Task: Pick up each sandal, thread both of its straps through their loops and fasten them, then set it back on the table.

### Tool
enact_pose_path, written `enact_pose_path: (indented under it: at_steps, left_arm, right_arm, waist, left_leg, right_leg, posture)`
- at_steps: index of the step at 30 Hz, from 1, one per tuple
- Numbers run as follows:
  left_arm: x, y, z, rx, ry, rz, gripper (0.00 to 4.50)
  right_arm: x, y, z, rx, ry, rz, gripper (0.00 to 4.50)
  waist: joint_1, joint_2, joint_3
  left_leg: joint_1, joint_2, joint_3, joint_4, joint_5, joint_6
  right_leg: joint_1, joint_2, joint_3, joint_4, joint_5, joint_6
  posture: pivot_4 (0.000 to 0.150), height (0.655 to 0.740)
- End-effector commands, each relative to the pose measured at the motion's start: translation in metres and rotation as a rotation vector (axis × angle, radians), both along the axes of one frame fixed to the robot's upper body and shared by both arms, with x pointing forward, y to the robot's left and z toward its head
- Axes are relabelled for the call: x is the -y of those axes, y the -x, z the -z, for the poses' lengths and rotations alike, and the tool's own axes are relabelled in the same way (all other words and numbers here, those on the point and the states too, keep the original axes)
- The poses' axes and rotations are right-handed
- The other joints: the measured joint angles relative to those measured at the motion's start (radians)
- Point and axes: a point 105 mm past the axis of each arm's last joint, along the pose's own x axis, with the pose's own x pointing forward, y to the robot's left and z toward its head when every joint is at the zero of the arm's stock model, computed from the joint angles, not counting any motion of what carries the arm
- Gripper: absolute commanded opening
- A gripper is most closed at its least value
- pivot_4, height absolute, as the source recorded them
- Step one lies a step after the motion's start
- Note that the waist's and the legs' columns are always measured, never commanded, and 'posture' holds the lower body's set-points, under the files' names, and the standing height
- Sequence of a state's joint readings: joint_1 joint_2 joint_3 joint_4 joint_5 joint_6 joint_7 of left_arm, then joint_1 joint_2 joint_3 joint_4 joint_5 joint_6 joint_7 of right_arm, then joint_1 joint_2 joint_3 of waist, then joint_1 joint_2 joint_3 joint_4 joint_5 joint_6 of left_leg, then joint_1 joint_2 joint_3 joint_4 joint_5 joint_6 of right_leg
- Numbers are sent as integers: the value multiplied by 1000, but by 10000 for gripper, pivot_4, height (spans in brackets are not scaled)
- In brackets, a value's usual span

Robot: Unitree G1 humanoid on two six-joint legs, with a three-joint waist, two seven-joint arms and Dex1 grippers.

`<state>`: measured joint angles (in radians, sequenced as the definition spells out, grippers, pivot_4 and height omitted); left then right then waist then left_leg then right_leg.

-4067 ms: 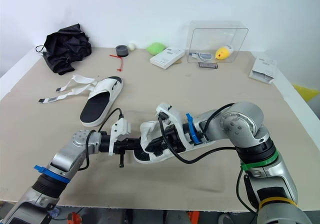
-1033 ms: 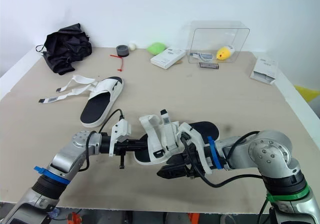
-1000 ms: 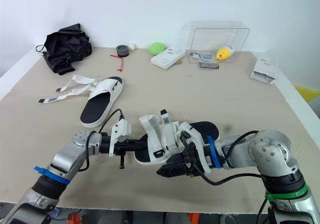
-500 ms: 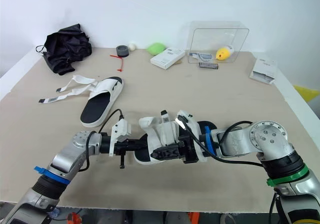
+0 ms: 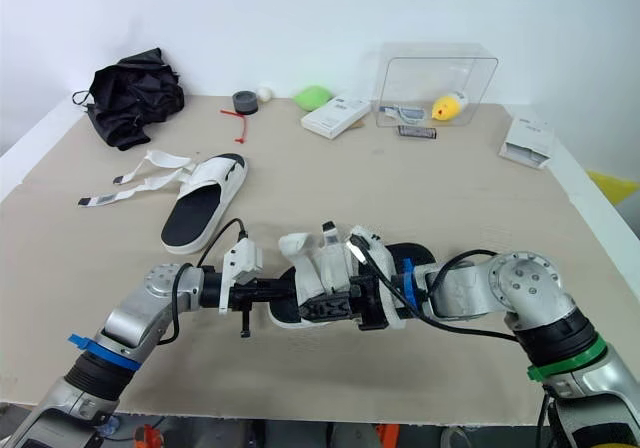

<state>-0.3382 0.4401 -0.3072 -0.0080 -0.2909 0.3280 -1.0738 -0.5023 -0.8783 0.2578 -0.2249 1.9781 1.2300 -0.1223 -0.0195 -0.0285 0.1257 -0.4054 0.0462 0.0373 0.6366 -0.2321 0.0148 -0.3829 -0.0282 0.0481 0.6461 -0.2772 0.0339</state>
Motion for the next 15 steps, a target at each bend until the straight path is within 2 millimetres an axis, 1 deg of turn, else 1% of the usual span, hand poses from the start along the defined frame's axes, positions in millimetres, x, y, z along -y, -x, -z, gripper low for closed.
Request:
enact_pose_path:
  at_steps: [1,7,11,15]
  left_arm:
    - [-6,19,50,-180,-122,-7,0]
    - [-6,21,52,-188,-121,-11,0]
    - [-5,21,52,-190,-119,-12,0]
    - [-5,22,53,-195,-118,-16,0]
  right_arm:
    - [3,0,2,9,8,33,34909]
    - [7,5,11,-33,21,28,34909]
    - [10,5,19,-57,25,76,34909]
    - [16,1,33,-85,56,171,34909]
  waist:
    - [0,-1,-1]
    - [0,-1,-1]
    - [0,-2,-2]
    - [0,-3,-6]
  left_leg:
    - [0,0,0,0,0,0]
    - [0,0,0,0,0,0]
    - [0,0,-1,0,0,0]
    - [0,0,-1,0,0,0]
  right_leg:
    - [0,0,0,0,0,0]
    - [0,0,0,0,0,0]
    - [1,0,-1,0,-1,0]
    - [1,0,-1,0,-1,0]
  posture:
    - [1500,7400]
    - [1500,7400]
    - [1500,7400]
    - [1500,7400]
